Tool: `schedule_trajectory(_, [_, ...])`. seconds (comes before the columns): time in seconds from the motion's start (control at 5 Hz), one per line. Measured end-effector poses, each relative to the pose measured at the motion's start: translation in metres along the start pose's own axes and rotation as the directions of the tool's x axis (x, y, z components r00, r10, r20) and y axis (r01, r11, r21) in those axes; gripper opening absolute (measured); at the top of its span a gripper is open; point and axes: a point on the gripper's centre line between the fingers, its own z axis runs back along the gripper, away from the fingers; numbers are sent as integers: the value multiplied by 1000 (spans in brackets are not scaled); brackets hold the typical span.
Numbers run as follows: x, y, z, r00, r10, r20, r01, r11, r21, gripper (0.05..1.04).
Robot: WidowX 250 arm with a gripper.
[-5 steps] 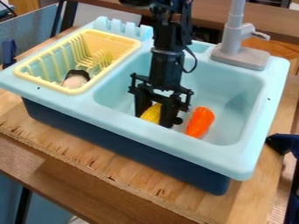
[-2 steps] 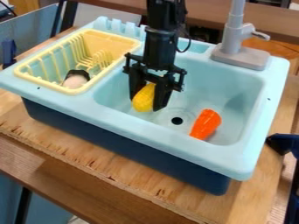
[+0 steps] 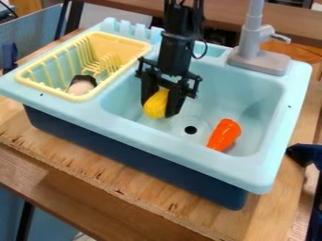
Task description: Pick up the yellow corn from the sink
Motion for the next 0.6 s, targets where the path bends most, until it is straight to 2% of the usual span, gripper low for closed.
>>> schedule_trajectory(0.2, [1,1,-8,1000,-12,-28,13,1000,5,609])
schedule_trajectory(0.4, [0,5,-8,999,16,-31,-16,1000,4,609])
schedule_trajectory(0.6, [-2,6,-8,999,34,-42,-34,999,11,675])
